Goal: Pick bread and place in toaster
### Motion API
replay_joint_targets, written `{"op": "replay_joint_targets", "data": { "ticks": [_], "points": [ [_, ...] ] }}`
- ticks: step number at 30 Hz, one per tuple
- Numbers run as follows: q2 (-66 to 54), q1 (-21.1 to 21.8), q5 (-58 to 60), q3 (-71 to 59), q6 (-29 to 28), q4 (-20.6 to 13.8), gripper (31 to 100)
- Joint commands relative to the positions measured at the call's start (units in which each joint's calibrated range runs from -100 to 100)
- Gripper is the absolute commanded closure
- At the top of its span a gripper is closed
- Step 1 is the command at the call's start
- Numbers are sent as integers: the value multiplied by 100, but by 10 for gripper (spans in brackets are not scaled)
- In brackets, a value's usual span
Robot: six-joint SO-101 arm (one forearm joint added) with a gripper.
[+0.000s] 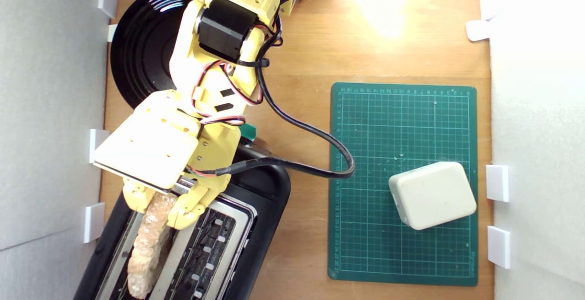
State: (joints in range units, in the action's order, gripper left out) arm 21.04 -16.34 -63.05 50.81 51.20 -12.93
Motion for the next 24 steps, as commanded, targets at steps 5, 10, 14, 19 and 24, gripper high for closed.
{"op": "replay_joint_targets", "data": {
  "ticks": [5, 10, 14, 19, 24],
  "points": [
    [-24, -66, -43, 44, 30, -58, 523],
    [-107, -66, -43, 44, 41, -4, 478],
    [-349, -58, -43, 44, 46, 14, 461],
    [-931, -50, -35, 44, 35, 187, 447],
    [-1264, -42, -35, 26, 30, 232, 392]
  ]
}}
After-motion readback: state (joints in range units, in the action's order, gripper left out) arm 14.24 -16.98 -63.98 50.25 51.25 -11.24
